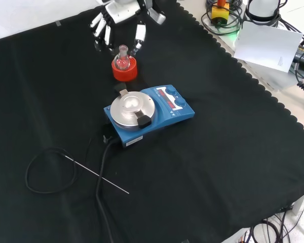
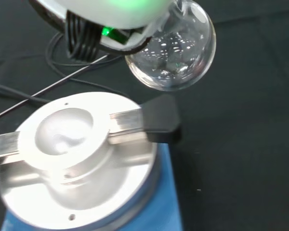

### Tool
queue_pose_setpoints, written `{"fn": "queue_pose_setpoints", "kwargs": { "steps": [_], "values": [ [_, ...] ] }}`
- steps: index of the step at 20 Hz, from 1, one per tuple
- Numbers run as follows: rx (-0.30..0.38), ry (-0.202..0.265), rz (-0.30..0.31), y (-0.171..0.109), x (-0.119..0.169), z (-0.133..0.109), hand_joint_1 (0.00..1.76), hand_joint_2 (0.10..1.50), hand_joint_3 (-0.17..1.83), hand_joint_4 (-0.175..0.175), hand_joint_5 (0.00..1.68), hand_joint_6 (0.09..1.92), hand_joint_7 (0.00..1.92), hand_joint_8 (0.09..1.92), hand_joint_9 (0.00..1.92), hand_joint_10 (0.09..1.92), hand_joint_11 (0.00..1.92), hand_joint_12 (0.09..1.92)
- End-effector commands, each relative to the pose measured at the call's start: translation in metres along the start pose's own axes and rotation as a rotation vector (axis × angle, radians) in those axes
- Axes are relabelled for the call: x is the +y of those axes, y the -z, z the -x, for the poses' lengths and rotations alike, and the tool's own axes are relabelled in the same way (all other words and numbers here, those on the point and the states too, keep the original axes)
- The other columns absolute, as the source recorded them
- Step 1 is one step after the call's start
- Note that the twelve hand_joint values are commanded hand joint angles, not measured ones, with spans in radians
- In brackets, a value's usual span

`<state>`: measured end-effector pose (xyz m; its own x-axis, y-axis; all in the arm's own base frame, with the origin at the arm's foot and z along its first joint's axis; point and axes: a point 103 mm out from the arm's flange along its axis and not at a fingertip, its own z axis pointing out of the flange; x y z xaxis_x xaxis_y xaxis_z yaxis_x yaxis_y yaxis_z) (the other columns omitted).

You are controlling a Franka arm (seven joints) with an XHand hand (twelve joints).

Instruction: Place the round-bottom flask on the heater.

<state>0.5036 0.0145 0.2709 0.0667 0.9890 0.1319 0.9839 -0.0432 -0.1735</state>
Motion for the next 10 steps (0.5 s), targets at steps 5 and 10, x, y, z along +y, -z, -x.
{"fn": "queue_pose_setpoints", "kwargs": {
  "steps": [5, 10],
  "values": [
    [-0.063, 0.082, -0.085, -0.009, 0.025, -0.068, 1.11, 0.66, 0.70, 0.175, 1.22, 0.79, 0.55, 0.71, 0.73, 0.60, 0.38, 1.34],
    [-0.060, 0.083, -0.120, -0.019, 0.031, -0.072, 1.11, 0.66, 0.70, 0.175, 1.22, 0.79, 0.54, 0.71, 0.73, 0.60, 0.38, 1.33]
  ]
}}
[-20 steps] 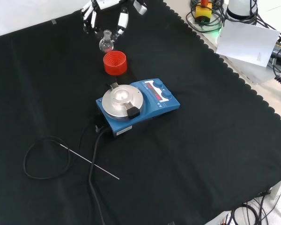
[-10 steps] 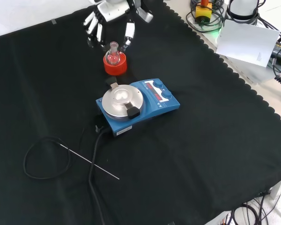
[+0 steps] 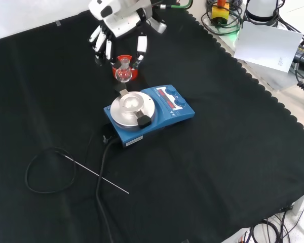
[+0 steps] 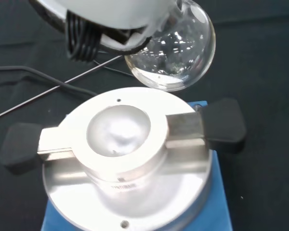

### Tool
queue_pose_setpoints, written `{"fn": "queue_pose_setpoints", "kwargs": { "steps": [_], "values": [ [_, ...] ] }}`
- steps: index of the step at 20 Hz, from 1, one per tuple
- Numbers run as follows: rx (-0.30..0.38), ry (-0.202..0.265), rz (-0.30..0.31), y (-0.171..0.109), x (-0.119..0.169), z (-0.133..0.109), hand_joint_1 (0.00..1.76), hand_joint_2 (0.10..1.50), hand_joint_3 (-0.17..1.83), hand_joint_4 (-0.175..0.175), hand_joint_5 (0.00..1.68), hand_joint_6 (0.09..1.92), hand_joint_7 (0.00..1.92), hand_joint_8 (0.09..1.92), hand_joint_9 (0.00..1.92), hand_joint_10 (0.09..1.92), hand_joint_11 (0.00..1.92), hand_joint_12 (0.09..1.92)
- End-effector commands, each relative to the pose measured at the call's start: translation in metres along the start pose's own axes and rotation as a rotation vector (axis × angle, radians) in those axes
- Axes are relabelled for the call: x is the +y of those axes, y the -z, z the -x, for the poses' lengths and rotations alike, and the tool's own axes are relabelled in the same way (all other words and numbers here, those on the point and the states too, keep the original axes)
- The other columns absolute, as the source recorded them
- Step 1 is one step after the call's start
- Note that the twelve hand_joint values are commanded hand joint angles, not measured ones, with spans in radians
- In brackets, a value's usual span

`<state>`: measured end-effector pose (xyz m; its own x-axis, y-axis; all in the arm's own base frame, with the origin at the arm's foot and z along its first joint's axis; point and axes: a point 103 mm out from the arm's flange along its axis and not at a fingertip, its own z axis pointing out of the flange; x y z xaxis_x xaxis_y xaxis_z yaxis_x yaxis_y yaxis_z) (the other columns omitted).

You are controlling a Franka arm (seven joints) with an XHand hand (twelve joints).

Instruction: Place the round-bottom flask on the heater.

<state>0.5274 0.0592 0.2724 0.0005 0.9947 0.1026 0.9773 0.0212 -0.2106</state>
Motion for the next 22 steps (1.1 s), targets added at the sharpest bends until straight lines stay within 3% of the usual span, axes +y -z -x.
{"fn": "queue_pose_setpoints", "kwargs": {
  "steps": [1, 11, 15, 22],
  "values": [
    [-0.017, 0.026, -0.080, -0.018, 0.013, -0.027, 1.11, 0.66, 0.70, 0.175, 1.22, 0.79, 0.54, 0.71, 0.73, 0.60, 0.38, 1.33],
    [-0.026, 0.029, -0.113, -0.032, 0.018, -0.028, 1.11, 0.66, 0.69, 0.175, 1.21, 0.79, 0.54, 0.71, 0.73, 0.60, 0.39, 1.33],
    [-0.042, 0.020, -0.115, -0.038, 0.017, -0.040, 1.11, 0.66, 0.69, 0.175, 1.21, 0.79, 0.54, 0.71, 0.73, 0.60, 0.39, 1.33],
    [-0.019, 0.025, -0.135, -0.042, 0.021, -0.028, 1.11, 0.66, 0.70, 0.175, 1.21, 0.79, 0.54, 0.71, 0.73, 0.60, 0.39, 1.33]
  ]
}}
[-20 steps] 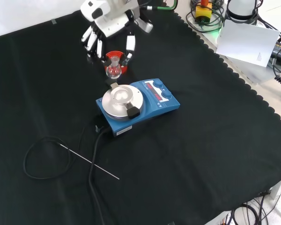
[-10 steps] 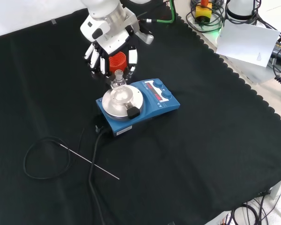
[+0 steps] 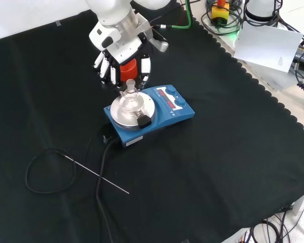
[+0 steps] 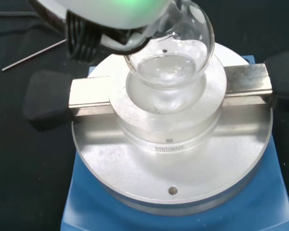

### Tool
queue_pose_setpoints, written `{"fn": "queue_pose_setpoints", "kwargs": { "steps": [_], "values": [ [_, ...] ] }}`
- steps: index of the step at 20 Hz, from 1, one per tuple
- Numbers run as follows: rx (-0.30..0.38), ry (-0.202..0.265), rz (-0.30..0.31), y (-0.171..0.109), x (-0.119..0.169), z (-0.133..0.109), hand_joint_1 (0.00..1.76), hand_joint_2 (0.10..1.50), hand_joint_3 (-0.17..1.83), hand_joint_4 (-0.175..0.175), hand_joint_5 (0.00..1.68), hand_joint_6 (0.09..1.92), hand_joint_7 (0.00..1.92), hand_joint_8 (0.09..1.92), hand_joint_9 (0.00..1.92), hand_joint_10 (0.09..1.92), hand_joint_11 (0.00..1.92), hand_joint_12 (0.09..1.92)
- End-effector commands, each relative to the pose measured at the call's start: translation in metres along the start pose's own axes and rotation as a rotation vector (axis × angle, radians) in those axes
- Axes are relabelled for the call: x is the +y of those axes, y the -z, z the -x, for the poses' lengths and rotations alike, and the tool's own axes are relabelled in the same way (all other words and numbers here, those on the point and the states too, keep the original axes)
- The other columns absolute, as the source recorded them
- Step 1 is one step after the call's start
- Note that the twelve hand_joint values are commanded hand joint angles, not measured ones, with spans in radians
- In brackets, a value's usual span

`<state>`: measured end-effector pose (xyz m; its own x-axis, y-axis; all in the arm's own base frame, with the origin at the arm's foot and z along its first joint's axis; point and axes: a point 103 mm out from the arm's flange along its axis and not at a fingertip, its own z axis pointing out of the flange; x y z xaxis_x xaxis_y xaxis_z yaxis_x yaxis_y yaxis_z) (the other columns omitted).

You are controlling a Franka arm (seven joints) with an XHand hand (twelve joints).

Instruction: Place the round-bottom flask on the heater.

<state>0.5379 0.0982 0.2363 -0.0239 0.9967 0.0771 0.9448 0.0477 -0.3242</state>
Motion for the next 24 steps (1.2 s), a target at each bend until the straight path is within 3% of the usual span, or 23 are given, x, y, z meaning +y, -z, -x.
{"fn": "queue_pose_setpoints", "kwargs": {
  "steps": [1, 2, 3, 5, 11, 20, 24],
  "values": [
    [0.013, 0.007, -0.017, -0.006, 0.003, 0.009, 1.11, 0.66, 0.70, 0.175, 1.21, 0.79, 0.54, 0.71, 0.73, 0.60, 0.39, 1.33],
    [0.015, 0.007, -0.018, -0.006, 0.004, 0.010, 1.11, 0.66, 0.70, 0.175, 1.21, 0.79, 0.54, 0.71, 0.73, 0.60, 0.39, 1.33],
    [-0.010, 0.002, -0.018, -0.007, 0.000, -0.008, 1.11, 0.66, 0.70, 0.175, 1.21, 0.79, 0.54, 0.71, 0.73, 0.60, 0.39, 1.33],
    [-0.036, -0.011, -0.022, -0.008, -0.003, -0.021, 1.11, 0.66, 0.70, 0.175, 1.21, 0.79, 0.54, 0.71, 0.73, 0.60, 0.39, 1.33],
    [0.002, 0.010, -0.032, -0.012, 0.002, -0.015, 1.11, 0.66, 0.70, 0.175, 1.21, 0.79, 0.54, 0.71, 0.73, 0.60, 0.39, 1.33],
    [-0.006, 0.005, -0.036, -0.016, 0.005, -0.012, 1.11, 0.66, 0.70, 0.175, 1.21, 0.79, 0.53, 0.71, 0.73, 0.60, 0.39, 1.33],
    [0.014, 0.000, -0.027, -0.017, 0.009, 0.008, 1.11, 0.66, 0.70, 0.175, 1.21, 0.80, 0.53, 0.71, 0.73, 0.60, 0.39, 1.33]
  ]
}}
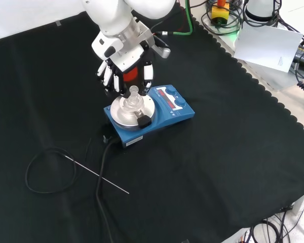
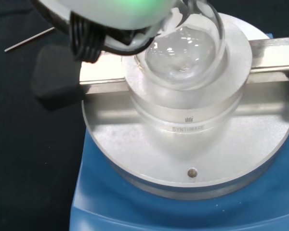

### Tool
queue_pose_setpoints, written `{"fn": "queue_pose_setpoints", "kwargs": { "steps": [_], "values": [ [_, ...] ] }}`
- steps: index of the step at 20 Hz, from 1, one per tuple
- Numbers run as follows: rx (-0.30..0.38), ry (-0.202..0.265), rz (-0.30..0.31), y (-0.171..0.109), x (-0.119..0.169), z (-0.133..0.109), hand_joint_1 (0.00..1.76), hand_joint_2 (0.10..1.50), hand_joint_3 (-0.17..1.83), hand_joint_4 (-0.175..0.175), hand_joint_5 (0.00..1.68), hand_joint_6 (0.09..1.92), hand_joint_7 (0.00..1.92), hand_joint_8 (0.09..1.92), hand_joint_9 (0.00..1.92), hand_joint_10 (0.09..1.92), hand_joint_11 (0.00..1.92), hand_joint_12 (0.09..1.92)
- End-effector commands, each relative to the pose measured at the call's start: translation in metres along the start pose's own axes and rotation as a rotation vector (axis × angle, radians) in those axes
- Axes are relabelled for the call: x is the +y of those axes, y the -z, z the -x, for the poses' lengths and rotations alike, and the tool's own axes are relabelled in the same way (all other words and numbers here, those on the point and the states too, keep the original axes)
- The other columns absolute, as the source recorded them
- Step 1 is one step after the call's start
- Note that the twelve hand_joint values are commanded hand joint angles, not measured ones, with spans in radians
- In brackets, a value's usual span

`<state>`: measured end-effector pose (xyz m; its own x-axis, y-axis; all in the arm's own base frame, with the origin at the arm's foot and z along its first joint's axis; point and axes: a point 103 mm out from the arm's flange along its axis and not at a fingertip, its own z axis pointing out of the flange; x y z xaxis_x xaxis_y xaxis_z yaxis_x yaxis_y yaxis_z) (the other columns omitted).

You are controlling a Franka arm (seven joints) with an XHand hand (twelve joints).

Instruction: Place the round-bottom flask on the heater.

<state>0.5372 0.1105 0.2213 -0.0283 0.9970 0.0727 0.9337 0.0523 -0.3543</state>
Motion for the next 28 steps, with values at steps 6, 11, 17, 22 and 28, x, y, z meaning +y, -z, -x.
{"fn": "queue_pose_setpoints", "kwargs": {
  "steps": [6, 11, 17, 22, 28],
  "values": [
    [0.016, -0.005, 0.007, -0.006, 0.005, 0.013, 1.11, 0.66, 0.70, 0.175, 1.21, 0.80, 0.53, 0.71, 0.73, 0.60, 0.39, 1.33],
    [0.065, -0.006, -0.006, -0.005, 0.007, 0.036, 1.10, 0.71, 0.60, 0.175, 1.20, 0.77, 0.50, 0.72, 0.71, 0.61, 0.39, 1.33],
    [0.097, 0.024, -0.010, -0.003, 0.005, 0.044, 0.94, 0.62, 0.55, -0.012, 0.85, 0.84, 0.36, 0.75, 0.62, 0.66, 0.31, 1.36],
    [0.078, 0.015, -0.003, -0.009, 0.003, 0.037, 0.91, 0.57, 0.57, -0.020, 0.64, 0.82, 0.31, 0.75, 0.58, 0.67, 0.25, 1.38],
    [0.110, 0.031, 0.024, 0.015, -0.016, 0.046, 0.89, 0.56, 0.57, -0.022, 0.56, 0.79, 0.29, 0.75, 0.56, 0.68, 0.23, 1.39]
  ]
}}
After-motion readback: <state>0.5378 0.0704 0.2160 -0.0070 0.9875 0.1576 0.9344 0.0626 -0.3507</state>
